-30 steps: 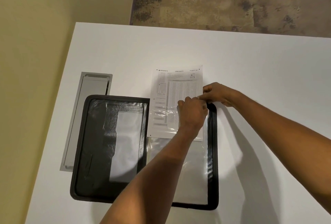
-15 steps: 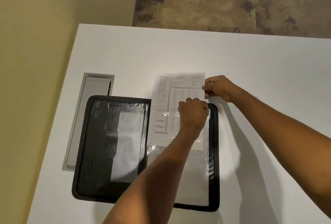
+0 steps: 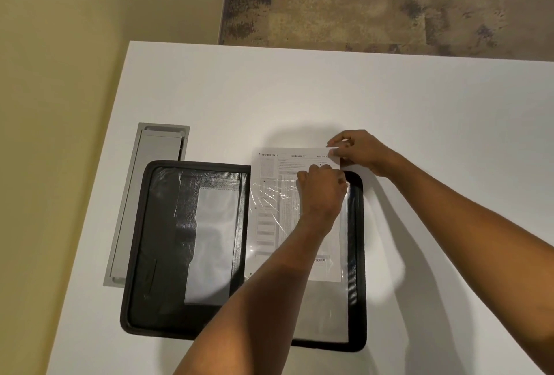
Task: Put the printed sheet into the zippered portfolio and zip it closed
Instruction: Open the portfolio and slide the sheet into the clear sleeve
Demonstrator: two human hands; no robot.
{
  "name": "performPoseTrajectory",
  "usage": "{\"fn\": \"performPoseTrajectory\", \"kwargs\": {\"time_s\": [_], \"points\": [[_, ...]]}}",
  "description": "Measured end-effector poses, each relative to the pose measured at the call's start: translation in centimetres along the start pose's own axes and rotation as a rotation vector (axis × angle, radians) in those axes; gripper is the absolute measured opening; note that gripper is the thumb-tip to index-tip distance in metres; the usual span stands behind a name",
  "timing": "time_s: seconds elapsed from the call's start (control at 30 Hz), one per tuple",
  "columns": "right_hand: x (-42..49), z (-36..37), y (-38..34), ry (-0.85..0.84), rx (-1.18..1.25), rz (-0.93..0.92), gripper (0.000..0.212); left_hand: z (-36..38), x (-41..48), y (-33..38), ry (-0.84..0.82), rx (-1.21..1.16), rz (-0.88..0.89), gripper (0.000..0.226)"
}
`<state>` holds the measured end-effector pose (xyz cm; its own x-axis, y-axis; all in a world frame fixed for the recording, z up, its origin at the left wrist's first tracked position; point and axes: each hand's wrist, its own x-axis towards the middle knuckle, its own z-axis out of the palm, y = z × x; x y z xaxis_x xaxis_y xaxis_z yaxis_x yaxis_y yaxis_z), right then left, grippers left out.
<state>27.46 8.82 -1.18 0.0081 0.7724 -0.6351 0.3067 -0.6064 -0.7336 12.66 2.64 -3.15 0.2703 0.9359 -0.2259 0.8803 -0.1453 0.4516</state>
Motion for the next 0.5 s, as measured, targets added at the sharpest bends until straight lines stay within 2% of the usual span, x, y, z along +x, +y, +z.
{"fn": "performPoseTrajectory", "kwargs": {"time_s": [0.13,0.3,0.5], "points": [[0.5,0.0,-0.7,0.019,-0.131,-0.107,0.014,0.0,0.1,0.0,-0.011,-0.037,-0.015,0.014],[-0.3,0.0,-0.3,-0.050,-0.200,-0.100,0.016,0.0,0.1,0.0,0.003,-0.029,-0.015,0.016],[-2.1,0.3,0.4,-0.172,-0.327,-0.046,0.040,0.3,-0.1,0.2,0.021,-0.003,-0.035,0.020]]}}
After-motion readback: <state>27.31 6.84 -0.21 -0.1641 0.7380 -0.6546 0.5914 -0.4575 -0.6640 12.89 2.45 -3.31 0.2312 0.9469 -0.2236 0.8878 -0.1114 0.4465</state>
